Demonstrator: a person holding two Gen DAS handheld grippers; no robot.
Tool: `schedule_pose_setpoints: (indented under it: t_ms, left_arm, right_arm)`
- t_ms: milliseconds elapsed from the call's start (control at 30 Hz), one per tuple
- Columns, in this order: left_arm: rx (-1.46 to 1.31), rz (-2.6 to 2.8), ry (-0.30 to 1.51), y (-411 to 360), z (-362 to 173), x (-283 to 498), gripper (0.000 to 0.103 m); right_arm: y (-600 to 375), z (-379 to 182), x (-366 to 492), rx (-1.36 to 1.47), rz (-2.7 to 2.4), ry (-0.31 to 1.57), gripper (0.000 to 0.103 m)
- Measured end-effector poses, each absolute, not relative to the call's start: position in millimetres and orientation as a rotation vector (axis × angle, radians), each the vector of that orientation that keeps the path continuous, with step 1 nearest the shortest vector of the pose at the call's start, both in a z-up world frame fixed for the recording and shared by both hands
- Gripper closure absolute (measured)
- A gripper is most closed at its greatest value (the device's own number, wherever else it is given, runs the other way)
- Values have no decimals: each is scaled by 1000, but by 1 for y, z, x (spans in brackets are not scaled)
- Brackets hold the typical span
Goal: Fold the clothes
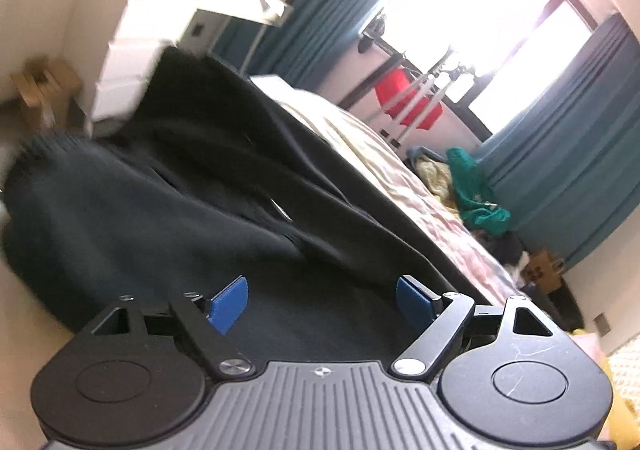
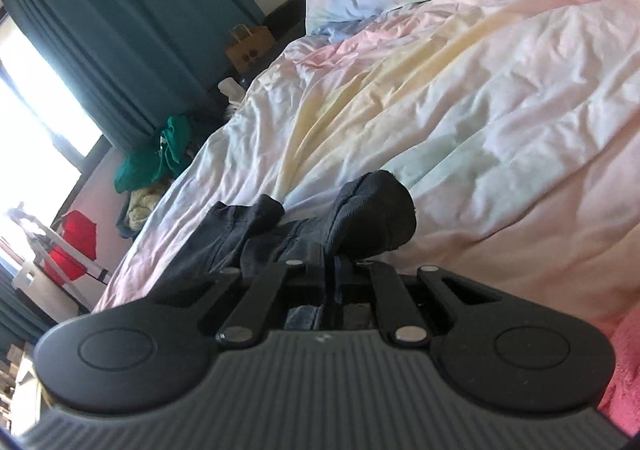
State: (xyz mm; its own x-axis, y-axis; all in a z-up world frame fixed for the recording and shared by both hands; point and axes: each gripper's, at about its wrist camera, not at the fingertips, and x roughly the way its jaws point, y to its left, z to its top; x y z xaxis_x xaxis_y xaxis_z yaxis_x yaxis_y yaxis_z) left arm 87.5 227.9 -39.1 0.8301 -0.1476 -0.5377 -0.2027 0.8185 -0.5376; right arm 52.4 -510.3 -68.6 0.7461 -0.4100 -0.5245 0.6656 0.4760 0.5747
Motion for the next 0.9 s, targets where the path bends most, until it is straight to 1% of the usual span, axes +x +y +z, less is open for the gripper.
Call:
schedule_pose_setpoints:
  t_ms: [67, 100, 267, 333, 467, 567, 600, 633, 667, 700, 733, 833, 900]
  left_arm:
    - [-599, 67, 600, 252, -29, 71, 19]
    - [-632, 121, 586, 267, -28, 60, 19]
    - [-896, 263, 596, 328, -53, 27, 18]
    - [-990, 267, 621, 337, -70, 26, 20]
    - [-1154, 216, 697, 351, -101, 41, 21]
    - [-1145, 238, 734, 350, -111, 55, 22]
    - [-1139, 244, 750, 349, -113, 59, 27]
    - [-1139, 246, 749, 348, -114, 61, 36]
    - [-1138, 241, 734, 348, -113, 60, 40]
    - [-1137, 236, 719, 347, -113, 60, 50]
    - [-1135, 229, 702, 346, -112, 59, 64]
    - [-1112, 172, 624, 344, -101, 54, 89]
    - [-1088, 151, 560, 341, -92, 49, 90]
  right_arm:
    - [-510, -69, 50, 837, -668, 336, 96]
    - [-510, -68, 50, 831, -664, 334, 96]
    - [-508, -65, 49, 818, -658, 338, 96]
    - [-508, -65, 49, 824, -660, 337, 96]
    - [-508, -65, 50, 829, -670, 343, 96]
    - [-508, -66, 52, 835, -680, 349, 96]
    - [-509, -67, 53, 838, -683, 351, 96]
    - [-509, -67, 54, 840, -687, 351, 96]
    - [-508, -67, 54, 841, -691, 349, 96]
    - [-508, -67, 54, 842, -695, 347, 96]
    - [-508, -67, 55, 843, -699, 346, 96]
    - [-505, -65, 56, 827, -714, 339, 96]
    - [-499, -59, 54, 801, -723, 315, 96]
